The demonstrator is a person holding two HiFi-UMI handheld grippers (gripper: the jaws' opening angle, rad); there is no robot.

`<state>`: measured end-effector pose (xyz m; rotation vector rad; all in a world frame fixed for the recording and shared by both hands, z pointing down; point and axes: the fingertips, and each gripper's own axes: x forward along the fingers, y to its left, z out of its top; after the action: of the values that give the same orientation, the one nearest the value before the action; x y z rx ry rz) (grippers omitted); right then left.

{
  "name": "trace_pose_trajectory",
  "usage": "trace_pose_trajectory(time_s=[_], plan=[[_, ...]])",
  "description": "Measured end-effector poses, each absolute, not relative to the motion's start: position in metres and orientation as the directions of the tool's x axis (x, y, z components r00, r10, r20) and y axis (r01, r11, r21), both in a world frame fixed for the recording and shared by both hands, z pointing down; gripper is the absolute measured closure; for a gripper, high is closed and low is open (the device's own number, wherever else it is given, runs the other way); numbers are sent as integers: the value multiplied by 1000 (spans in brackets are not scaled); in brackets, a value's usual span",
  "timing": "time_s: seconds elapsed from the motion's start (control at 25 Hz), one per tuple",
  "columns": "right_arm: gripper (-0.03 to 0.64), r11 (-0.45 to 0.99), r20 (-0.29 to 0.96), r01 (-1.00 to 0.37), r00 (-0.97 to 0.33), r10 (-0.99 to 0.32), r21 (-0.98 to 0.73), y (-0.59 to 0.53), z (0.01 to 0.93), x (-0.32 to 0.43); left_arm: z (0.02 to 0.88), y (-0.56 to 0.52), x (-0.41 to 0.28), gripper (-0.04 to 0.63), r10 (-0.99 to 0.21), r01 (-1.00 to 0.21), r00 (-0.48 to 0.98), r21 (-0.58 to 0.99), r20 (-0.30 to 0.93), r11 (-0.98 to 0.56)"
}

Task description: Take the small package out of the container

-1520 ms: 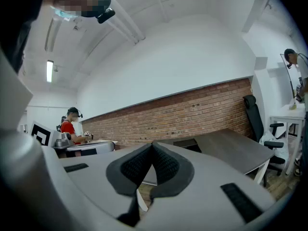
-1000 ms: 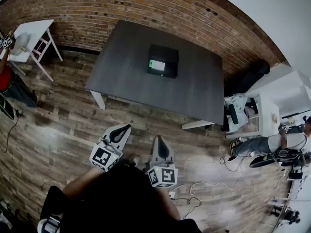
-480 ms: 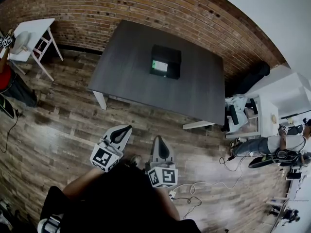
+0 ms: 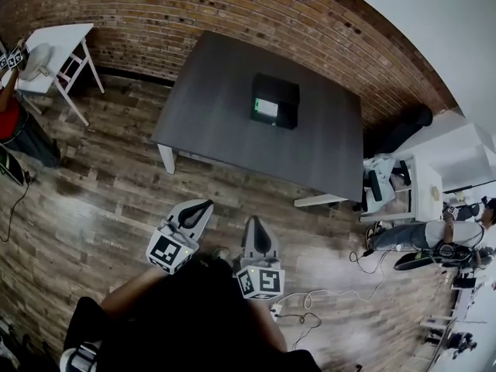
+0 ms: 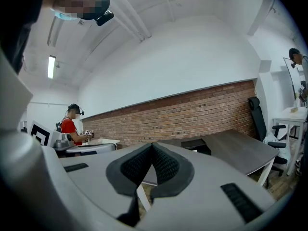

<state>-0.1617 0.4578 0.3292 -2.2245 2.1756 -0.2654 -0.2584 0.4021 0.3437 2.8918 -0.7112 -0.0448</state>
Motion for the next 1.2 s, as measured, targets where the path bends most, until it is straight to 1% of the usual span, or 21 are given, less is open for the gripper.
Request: trace_pose_trajectory(time_s=[0.28, 0.6, 0.84, 1.08, 1.2], plan=[[593, -48, 123, -993, 35, -992, -109, 445, 332, -181, 347, 393, -279, 561, -445, -439, 895, 160, -2, -884], [594, -20, 125, -994, 7, -992, -109, 426, 336, -182, 345, 377, -277, 561, -462, -454, 887, 161, -11, -876], [594, 8, 120, -993, -23, -992, -120, 401, 344, -154, 350, 355, -249, 561, -484, -476, 875, 167, -4, -863], [593, 18, 139, -990, -38, -990, -138, 368, 352, -107, 362, 321, -203, 563, -501, -500, 864, 180, 42, -847], [593, 27, 146, -989, -48, -988, -143, 349, 355, -81, 361, 303, -174, 563, -501, -500, 864, 183, 41, -847]])
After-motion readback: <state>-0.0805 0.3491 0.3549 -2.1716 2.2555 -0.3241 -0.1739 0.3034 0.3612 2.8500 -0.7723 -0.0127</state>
